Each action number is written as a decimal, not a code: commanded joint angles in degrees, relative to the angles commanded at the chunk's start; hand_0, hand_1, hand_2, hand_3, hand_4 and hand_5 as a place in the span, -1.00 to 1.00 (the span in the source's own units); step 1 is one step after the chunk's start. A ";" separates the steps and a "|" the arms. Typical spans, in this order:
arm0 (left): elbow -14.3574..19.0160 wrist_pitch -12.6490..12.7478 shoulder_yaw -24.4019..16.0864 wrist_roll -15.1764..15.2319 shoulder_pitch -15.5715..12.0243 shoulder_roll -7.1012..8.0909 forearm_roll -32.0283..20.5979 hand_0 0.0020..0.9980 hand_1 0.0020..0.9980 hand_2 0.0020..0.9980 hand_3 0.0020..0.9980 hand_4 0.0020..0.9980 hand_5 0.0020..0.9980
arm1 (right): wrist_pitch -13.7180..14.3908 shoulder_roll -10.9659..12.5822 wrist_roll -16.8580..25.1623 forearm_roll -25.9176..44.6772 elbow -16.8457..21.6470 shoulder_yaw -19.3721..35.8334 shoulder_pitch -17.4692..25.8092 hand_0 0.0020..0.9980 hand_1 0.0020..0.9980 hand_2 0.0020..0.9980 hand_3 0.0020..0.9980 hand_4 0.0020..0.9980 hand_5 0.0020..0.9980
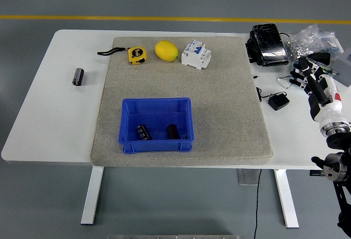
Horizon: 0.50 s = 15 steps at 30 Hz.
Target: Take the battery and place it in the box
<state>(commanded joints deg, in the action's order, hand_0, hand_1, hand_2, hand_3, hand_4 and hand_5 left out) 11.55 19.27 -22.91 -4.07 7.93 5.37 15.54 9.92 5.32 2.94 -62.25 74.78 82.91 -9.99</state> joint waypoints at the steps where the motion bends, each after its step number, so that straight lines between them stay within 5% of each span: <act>1: 0.00 0.00 0.00 -0.01 0.00 0.00 0.01 0.37 0.31 0.48 0.34 0.37 0.03 | 0.01 0.00 0.00 0.00 0.00 -0.04 0.01 0.40 0.40 0.50 0.52 1.00 0.31; 15: 0.04 -0.03 0.20 0.07 0.10 0.05 -0.19 0.37 0.31 0.48 0.34 0.37 0.03 | 0.24 -0.14 -0.03 -0.01 0.05 -0.18 -0.01 0.40 0.40 0.50 0.52 1.00 0.32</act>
<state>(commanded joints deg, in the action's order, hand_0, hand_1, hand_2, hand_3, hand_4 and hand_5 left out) 11.59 19.23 -22.71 -4.00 8.03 5.42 15.35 10.16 5.18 2.91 -62.26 74.83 82.72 -10.00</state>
